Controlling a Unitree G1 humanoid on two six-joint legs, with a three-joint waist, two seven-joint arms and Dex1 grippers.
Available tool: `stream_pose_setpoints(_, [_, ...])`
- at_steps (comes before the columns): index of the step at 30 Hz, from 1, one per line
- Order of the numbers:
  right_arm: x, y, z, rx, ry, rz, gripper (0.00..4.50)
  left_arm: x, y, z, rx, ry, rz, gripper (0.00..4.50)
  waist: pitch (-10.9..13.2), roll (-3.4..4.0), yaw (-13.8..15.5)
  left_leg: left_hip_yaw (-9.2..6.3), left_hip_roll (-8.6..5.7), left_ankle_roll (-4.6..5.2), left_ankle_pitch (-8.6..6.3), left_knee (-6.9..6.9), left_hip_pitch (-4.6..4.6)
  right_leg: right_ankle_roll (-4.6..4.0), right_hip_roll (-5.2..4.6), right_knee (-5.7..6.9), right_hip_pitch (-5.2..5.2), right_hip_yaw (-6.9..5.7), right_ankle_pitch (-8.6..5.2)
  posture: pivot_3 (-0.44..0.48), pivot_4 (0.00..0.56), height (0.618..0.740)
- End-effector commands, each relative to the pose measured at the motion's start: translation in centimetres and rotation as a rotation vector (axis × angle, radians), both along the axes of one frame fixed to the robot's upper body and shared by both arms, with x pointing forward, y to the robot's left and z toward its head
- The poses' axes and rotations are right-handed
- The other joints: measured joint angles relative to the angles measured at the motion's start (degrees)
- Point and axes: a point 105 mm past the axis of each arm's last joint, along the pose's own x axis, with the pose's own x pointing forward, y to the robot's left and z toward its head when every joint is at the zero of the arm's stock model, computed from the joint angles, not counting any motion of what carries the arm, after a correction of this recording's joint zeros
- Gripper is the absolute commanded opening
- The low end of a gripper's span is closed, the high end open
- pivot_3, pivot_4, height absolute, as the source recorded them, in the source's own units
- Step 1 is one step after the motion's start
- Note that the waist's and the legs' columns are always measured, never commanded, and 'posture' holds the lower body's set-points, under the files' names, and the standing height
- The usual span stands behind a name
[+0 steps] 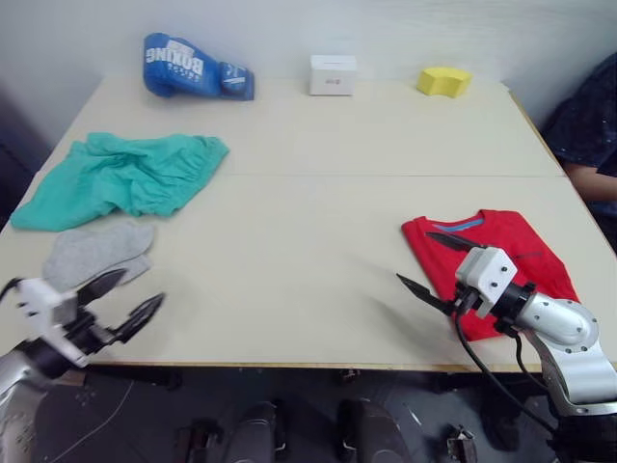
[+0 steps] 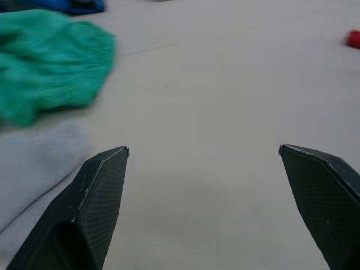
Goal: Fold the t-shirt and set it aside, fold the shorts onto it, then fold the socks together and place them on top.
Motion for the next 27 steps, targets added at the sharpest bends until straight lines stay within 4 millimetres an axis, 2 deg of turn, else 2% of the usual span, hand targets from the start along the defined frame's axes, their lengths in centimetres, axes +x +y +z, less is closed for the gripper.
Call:
stream_pose_setpoints(1, [0.0,-0.4,0.2,0.003,-0.046,-0.006,4.46,-3.7,4.9,-1.3,-0.031,0.061,0.276,4.5,0.01,-0.05,1.5,0.01,0.01,-0.06,0.03,-0.04,-0.09,-0.12,-0.06,-0.06,-0.01,0.04,0.09,0.0,0.15,0.74])
stream_pose_setpoints(3, [-0.5,-0.5,0.2,0.004,-0.1,0.018,4.46,-5.4,6.6,-1.9,-0.047,0.1,0.391,4.5,0.04,-0.11,2.73,0.0,0.12,-0.17,-0.01,-0.04,-0.09,-0.2,-0.01,-0.24,-0.02,-0.01,0.12,0.0,0.15,0.74])
stream_pose_setpoints(5, [-1.0,-0.8,-0.4,0.014,-0.09,0.023,4.46,-6.0,7.0,-1.5,-0.053,0.09,0.435,4.5,0.07,-0.15,3.82,-0.01,0.17,-0.2,-0.03,-0.04,-0.12,-0.24,0.01,-0.39,-0.03,-0.05,0.14,0.0,0.15,0.74])
stream_pose_setpoints(9, [-2.2,-0.9,-1.5,0.059,-0.009,0.054,4.46,-4.5,5.2,0.9,-0.067,0.007,0.371,4.5,0.02,-0.23,4.44,-0.03,0.49,-0.24,-0.07,-0.18,-0.44,-0.66,0.32,-1.24,0.22,0.0,0.21,0.0,0.15,0.74])
stream_pose_setpoints(11, [-2.6,-0.8,-1.5,0.092,0.002,0.058,4.46,-3.3,4.3,2.0,-0.062,-0.015,0.32,4.5,0.01,-0.24,4.23,0.01,0.48,-0.23,-0.07,-0.19,-0.49,-1.35,0.59,-1.23,0.14,0.92,-0.19,0.0,0.15,0.74])
stream_pose_setpoints(12, [-2.7,-0.5,-1.2,0.134,0.008,0.042,4.46,-2.0,3.9,2.3,-0.045,0.024,0.281,4.5,0.01,-0.25,4.21,0.05,0.48,-0.23,-0.07,-0.22,-0.48,-1.34,0.93,-1.22,0.04,1.57,-0.24,0.0,0.15,0.74])
stream_pose_setpoints(14, [-2.4,0.0,-0.2,0.22,-0.004,0.007,4.46,0.4,3.8,2.8,0.03,0.09,0.263,4.5,0.0,-0.26,4.1,0.09,0.53,-0.42,-0.01,-0.39,-0.28,-1.44,1.01,-1.19,-0.03,1.63,-0.32,0.0,0.15,0.74])
stream_pose_setpoints(15, [-2.3,0.4,0.3,0.249,-0.011,0.012,4.46,2.1,3.7,3.7,0.043,0.097,0.271,4.5,0.0,-0.26,4.11,0.12,0.54,-0.54,0.03,-0.51,-0.13,-1.45,1.02,-1.16,-0.02,1.63,-0.32,0.0,0.15,0.74])
stream_pose_setpoints(16, [-2.3,1.0,0.7,0.247,-0.022,0.038,4.46,3.8,3.3,4.7,0.049,0.095,0.258,4.5,0.04,-0.16,4.1,0.15,0.54,-0.64,0.09,-0.6,-0.07,-1.09,1.02,-1.08,-0.03,1.58,-0.11,0.0,0.15,0.74])
stream_pose_setpoints(17, [-2.3,1.4,1.0,0.245,-0.028,0.057,4.46,5.7,2.6,5.8,0.057,0.084,0.222,4.5,0.07,-0.12,4.11,0.18,0.57,-0.69,0.12,-0.65,-0.03,-0.72,1.04,-0.99,-0.08,1.55,0.15,0.0,0.15,0.74])
stream_pose_setpoints(20, [-2.1,1.6,1.2,0.244,-0.027,0.055,4.46,10.8,0.4,7.3,0.054,0.109,0.097,4.5,0.08,-0.15,4.24,0.22,0.65,-0.78,0.17,-0.66,-0.01,-0.73,1.13,-0.83,-0.12,1.45,0.32,0.0,0.15,0.74])
stream_pose_setpoints(24, [-1.8,1.5,1.3,0.239,-0.035,0.041,4.46,16.6,-1.7,6.8,0.15,0.217,0.016,4.5,0.07,-0.18,4.08,0.6,0.52,-1.08,0.26,-0.69,-0.02,-0.62,1.18,-0.72,-0.24,1.53,0.3,0.0,0.15,0.74])
stream_pose_setpoints(25, [-1.7,1.5,1.4,0.239,-0.038,0.038,4.46,17.7,-2.1,6.8,0.178,0.227,0.003,4.5,0.07,-0.22,4.04,0.73,0.52,-1.09,0.26,-0.69,-0.07,-0.58,1.5,-0.52,-0.36,1.46,0.29,0.0,0.15,0.74])
stream_pose_setpoints(27, [-1.6,1.4,1.4,0.246,-0.041,0.027,4.46,20.3,-2.4,6.5,0.212,0.236,0.029,4.5,0.1,-0.33,3.88,1.05,0.54,-0.77,0.35,-0.65,-0.08,-0.53,1.69,-0.42,-0.48,1.54,0.29,0.0,0.15,0.74])
